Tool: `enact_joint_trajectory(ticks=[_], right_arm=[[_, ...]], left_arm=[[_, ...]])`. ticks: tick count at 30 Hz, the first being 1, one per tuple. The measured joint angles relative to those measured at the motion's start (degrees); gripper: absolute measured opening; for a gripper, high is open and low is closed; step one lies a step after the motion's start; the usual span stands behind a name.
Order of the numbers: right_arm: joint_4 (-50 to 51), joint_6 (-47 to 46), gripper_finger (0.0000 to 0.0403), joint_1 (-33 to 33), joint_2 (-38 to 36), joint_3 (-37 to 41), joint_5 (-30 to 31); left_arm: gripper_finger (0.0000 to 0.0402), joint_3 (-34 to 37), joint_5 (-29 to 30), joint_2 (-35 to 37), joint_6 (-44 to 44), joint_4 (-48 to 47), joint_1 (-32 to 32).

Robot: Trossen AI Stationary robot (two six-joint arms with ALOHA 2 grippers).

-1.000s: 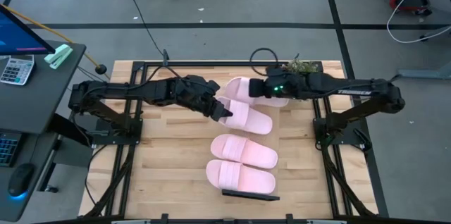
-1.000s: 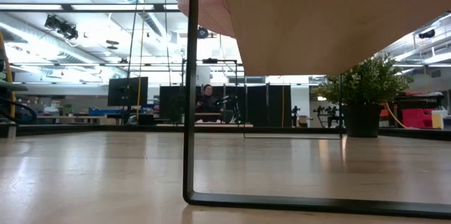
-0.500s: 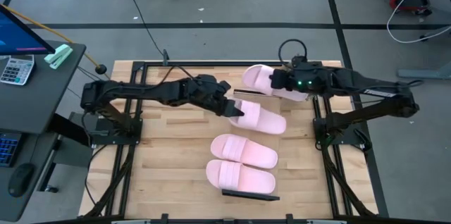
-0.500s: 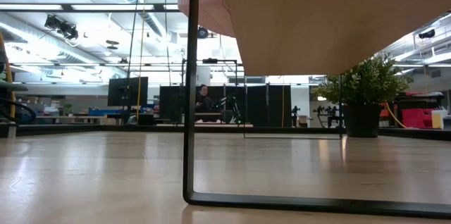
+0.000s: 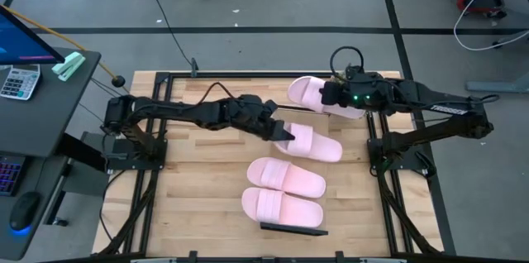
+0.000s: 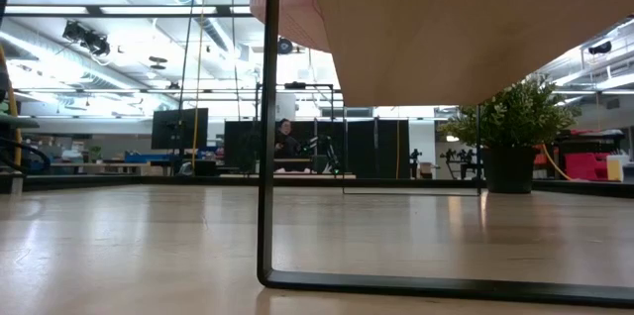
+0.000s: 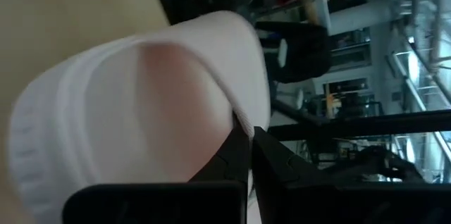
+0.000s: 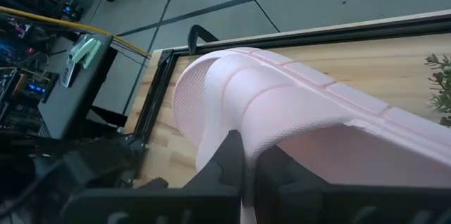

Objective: Pick and place slides into the shelf
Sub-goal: Adjust the pink slippers on the shelf

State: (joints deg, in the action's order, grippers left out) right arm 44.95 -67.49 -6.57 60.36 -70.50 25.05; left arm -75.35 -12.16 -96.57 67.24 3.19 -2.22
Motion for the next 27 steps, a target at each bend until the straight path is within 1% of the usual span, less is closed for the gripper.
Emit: enact_joint_trajectory(ticks=[3, 5, 7, 14, 21, 27], right_arm=[[-0.19, 0.09, 0.0009, 0.00, -0.02, -0.02, -0.43], [-0.25, 0.09, 0.0009, 0.11, -0.02, -0.02, -1.25], [-0.37, 0.27, 0.0009, 0.65, -0.02, -0.02, -1.39], [-0.38, 1.56, 0.0009, 2.01, 0.83, -0.07, -1.75], [-1.52, 3.20, 0.0009, 1.86, 6.02, -0.07, -5.80], [-1.53, 3.27, 0.0009, 2.44, 10.47, -0.07, -7.16]], left_arm=[[0.0006, -0.07, 2.85, -0.95, 0.07, 1.05, 1.07], [0.0006, 0.03, 3.32, -1.31, 0.07, 0.33, 1.55], [0.0006, -0.04, 4.63, -2.13, 0.27, 1.58, 2.26], [0.0006, 0.00, 6.17, -5.09, 2.68, 3.01, 4.80], [0.0007, 0.00, 8.78, -5.60, 2.82, 3.12, 5.71], [0.0008, 0.00, 9.34, -5.65, 2.78, 3.04, 5.80]])
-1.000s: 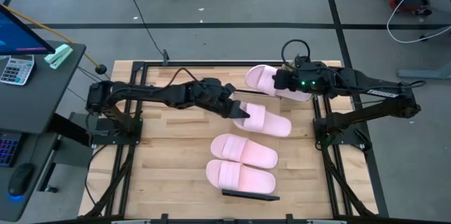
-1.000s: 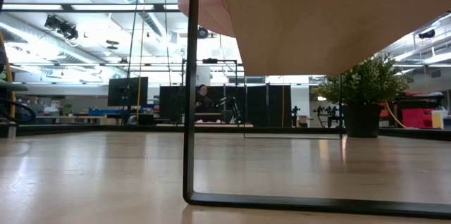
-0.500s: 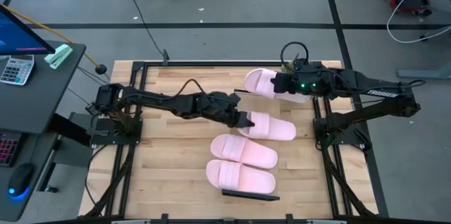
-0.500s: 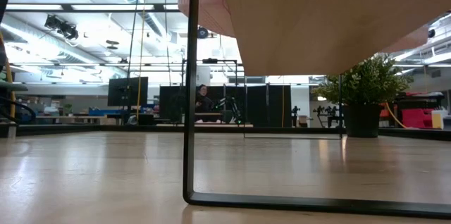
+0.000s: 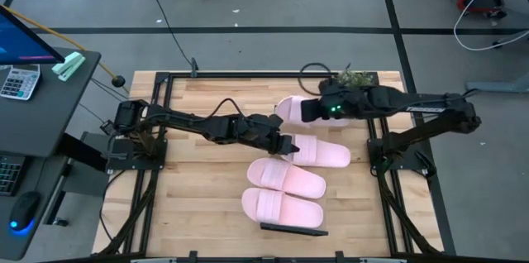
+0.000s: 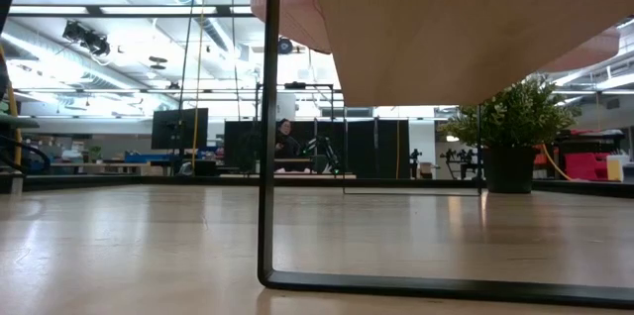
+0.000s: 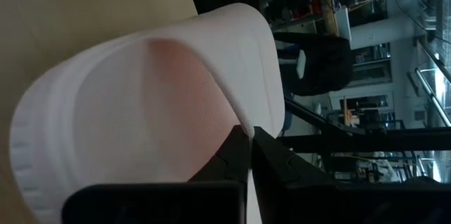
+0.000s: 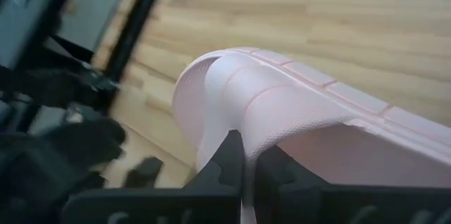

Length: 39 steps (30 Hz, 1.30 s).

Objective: Pick and place slides into the shelf
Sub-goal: Adjust the pink slippers on the shelf

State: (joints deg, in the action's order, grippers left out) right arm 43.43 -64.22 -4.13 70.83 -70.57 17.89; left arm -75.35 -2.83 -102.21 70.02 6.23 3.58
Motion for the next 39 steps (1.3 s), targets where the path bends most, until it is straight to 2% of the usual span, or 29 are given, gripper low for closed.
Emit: enact_joint_trajectory(ticks=[9, 18, 23, 32, 39], right_arm=[[0.00, -5.79, 0.0009, 2.88, 4.98, 0.02, -2.11], [-1.30, -9.68, 0.0009, 3.55, 5.24, 0.02, -1.77], [-1.79, -13.62, 0.0012, 3.71, 4.93, 2.06, -1.88], [-2.99, -15.35, 0.0115, 5.21, 3.40, 4.13, -4.00], [-3.43, -14.81, 0.0155, 5.08, 2.49, 4.11, -4.13]], left_arm=[[0.0007, 0.00, 0.04, 0.00, -0.69, -0.15, 0.17], [0.0007, 0.00, 0.29, 0.00, -2.16, -0.16, 0.17], [0.0025, 0.00, 0.31, 0.00, -1.85, -0.16, 0.17], [0.0051, 0.09, 0.78, 1.71, -3.34, -0.07, 0.47], [0.0078, 0.02, 1.33, 4.48, -6.66, -0.20, -0.27]])
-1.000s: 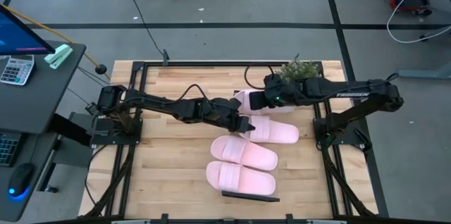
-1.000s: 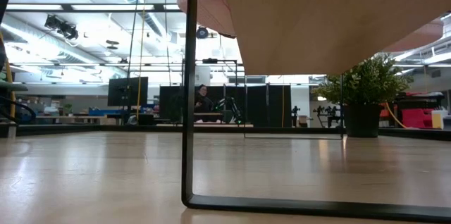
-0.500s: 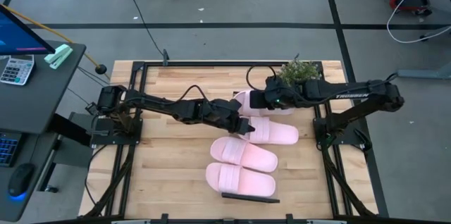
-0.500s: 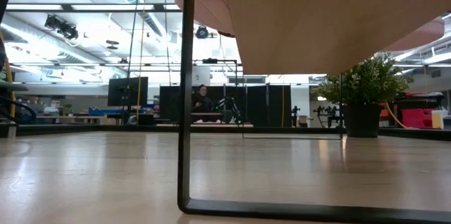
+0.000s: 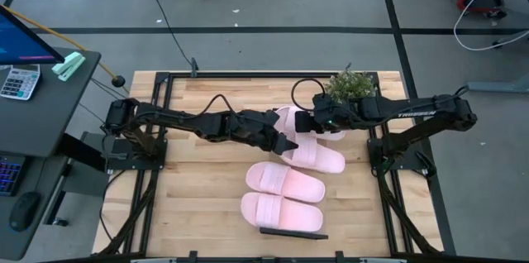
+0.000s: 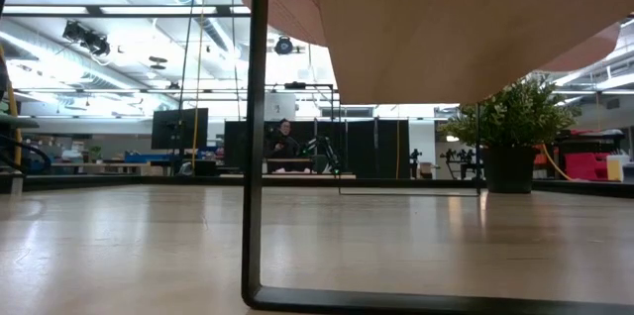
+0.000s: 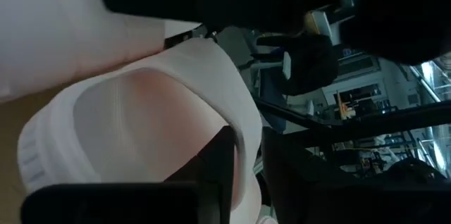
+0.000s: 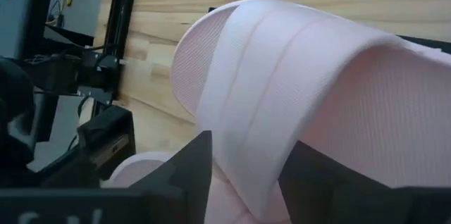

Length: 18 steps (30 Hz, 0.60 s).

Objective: Pick and place slides into the shelf
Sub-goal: Adjust the pink slippers on the shelf

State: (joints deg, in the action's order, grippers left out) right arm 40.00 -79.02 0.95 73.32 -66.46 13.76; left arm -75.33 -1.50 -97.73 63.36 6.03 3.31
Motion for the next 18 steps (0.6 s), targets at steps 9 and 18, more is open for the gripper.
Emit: enact_joint_trajectory(ticks=[9, 18], right_arm=[[-1.58, 0.08, 0.0160, 0.02, 0.07, 0.00, -1.46], [-4.43, 0.77, 0.0182, -0.04, 0.07, 0.00, -4.87]], left_arm=[[0.0107, 0.00, -0.02, 0.02, -0.18, -6.70, 0.48], [0.0136, 0.00, -0.04, 0.02, 0.39, -6.57, 0.46]])
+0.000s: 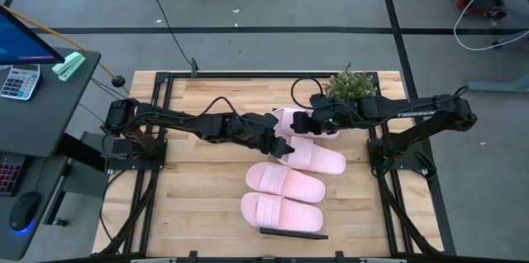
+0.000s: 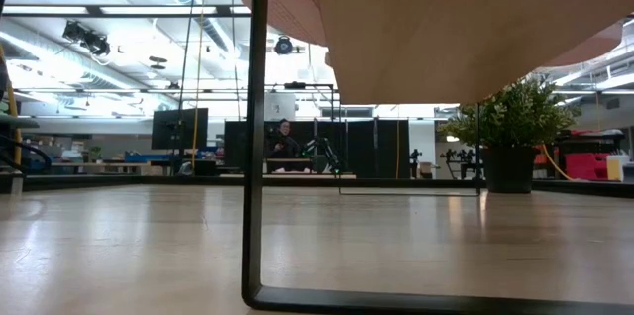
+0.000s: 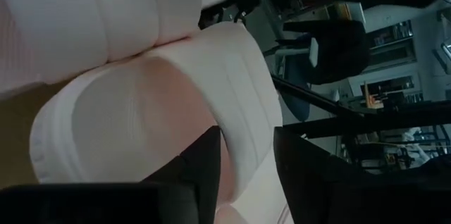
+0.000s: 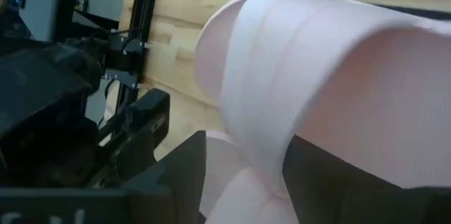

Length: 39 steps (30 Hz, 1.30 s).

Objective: Pick and place slides into the shelf
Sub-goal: Adjust the pink slippers on the shelf

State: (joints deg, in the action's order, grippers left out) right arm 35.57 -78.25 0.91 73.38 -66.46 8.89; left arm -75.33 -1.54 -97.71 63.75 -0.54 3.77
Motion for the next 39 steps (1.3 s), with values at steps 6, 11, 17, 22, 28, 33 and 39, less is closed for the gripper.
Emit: enact_joint_trajectory(ticks=[6, 11, 17, 22, 28, 33, 39], right_arm=[[0.12, 0.07, 0.0191, 0.70, -0.27, 0.00, -1.52], [1.17, 0.41, 0.0195, 1.33, -0.66, 0.00, -2.16], [1.40, -0.01, 0.0202, 2.42, -0.66, 0.00, -2.60], [1.55, 0.02, 0.0204, 2.65, -0.66, -0.13, -3.36], [2.05, 2.18, 0.0204, 2.62, -0.66, -2.27, -3.37], [5.65, 3.77, 0.0203, 2.62, -0.75, -4.53, -3.23], [9.20, 3.95, 0.0203, 2.62, -1.07, -4.54, -4.08]], left_arm=[[0.0149, 0.00, 0.11, 1.00, 0.06, -0.09, -0.09], [0.0150, -0.04, 1.46, 2.23, -0.80, 0.07, -0.13], [0.0154, -0.03, 1.79, 3.31, -3.08, -0.12, -0.92], [0.0160, -0.04, 2.00, 3.72, -4.22, -0.19, -2.27], [0.0155, -0.04, 3.92, 3.98, -6.28, -0.20, -3.71], [0.0152, -0.04, 4.48, 4.13, -7.85, -0.34, -5.20], [0.0159, -0.03, 2.47, 4.38, -8.43, -2.48, -6.74]])
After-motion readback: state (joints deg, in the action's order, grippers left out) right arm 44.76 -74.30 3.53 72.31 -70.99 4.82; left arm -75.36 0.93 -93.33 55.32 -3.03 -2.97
